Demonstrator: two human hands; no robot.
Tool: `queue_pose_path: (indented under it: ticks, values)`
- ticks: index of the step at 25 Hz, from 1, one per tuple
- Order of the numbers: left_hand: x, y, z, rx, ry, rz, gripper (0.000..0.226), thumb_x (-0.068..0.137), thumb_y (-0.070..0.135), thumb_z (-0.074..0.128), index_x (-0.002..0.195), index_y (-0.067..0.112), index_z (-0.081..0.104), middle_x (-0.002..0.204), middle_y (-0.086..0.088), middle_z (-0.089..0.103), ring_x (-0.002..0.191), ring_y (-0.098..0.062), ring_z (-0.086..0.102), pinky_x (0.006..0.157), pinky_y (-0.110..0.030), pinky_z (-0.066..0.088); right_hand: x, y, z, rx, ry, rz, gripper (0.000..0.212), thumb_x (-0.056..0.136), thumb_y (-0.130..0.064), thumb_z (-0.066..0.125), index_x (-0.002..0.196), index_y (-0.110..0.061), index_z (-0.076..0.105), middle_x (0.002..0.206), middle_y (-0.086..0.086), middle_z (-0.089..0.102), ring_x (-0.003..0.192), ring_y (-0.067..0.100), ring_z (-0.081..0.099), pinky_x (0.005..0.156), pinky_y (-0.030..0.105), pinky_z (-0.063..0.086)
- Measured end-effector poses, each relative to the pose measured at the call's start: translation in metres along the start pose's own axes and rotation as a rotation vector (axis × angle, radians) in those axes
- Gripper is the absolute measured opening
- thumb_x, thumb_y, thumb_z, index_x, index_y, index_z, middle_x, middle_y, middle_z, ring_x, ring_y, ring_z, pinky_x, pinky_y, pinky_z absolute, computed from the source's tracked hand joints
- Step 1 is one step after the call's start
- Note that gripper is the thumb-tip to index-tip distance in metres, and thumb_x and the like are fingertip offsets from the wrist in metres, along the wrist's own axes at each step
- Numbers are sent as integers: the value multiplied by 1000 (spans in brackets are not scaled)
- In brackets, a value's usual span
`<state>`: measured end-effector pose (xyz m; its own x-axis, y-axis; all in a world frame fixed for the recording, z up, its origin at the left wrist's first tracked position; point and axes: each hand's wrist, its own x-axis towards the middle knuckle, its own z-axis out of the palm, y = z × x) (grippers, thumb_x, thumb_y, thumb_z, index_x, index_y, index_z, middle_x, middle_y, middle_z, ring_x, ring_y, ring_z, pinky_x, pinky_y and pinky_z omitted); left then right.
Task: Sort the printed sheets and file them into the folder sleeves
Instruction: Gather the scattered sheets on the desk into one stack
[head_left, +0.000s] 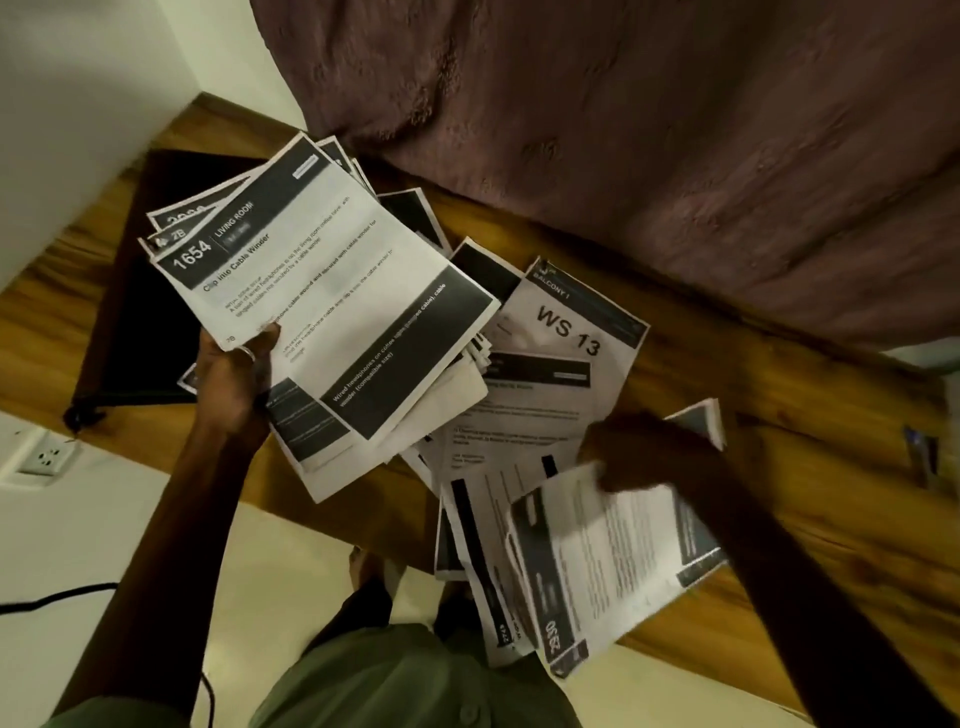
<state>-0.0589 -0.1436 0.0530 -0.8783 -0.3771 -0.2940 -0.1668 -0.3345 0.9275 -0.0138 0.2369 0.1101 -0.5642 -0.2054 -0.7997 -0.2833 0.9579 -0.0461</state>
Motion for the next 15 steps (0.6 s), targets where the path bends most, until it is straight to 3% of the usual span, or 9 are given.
queue_pose_path:
  ticks: [3, 6, 9, 12, 15]
  values:
    - [-3, -4, 4, 13, -60, 11, 52, 97, 5, 60, 145, 17, 44, 134, -1, 64, 119, -20, 64, 88, -35, 60, 12, -31, 41, -123, 41, -50, 34, 90, -19, 64, 124, -19, 58, 134, 5, 53, 126, 28, 48, 105, 35, 39]
    - [-4, -8, 1, 14, -40, 10, 52, 97, 4, 60, 145, 17, 44, 135, -1, 63, 119, -21, 64, 87, -34, 60, 25, -39, 57, -202, 226, -124, 33, 88, -18, 64, 120, -16, 58, 148, 8, 36, 139, 34, 29, 113, 50, 32]
    - [-2, -9, 1, -7, -40, 0, 52, 96, 2, 60, 145, 17, 45, 135, -2, 64, 120, -23, 63, 87, -36, 60, 33, -26, 68, -92, 328, -176, 44, 81, -18, 72, 121, -18, 54, 153, 6, 30, 140, 36, 27, 110, 49, 37]
    - [-3, -9, 1, -25, -45, -5, 54, 96, 0, 58, 146, 14, 42, 135, -3, 64, 120, -23, 64, 88, -37, 59, 42, -15, 71, -199, 367, -234, 35, 76, -23, 77, 108, -21, 62, 145, 5, 41, 133, 34, 39, 108, 52, 33]
    - [-4, -7, 0, -17, -43, -1, 53, 97, 1, 59, 145, 15, 43, 132, -1, 66, 120, -22, 64, 90, -38, 59, 47, -5, 59, -190, 355, -178, 34, 83, -28, 72, 115, -25, 62, 132, 1, 53, 130, 30, 40, 112, 49, 27]
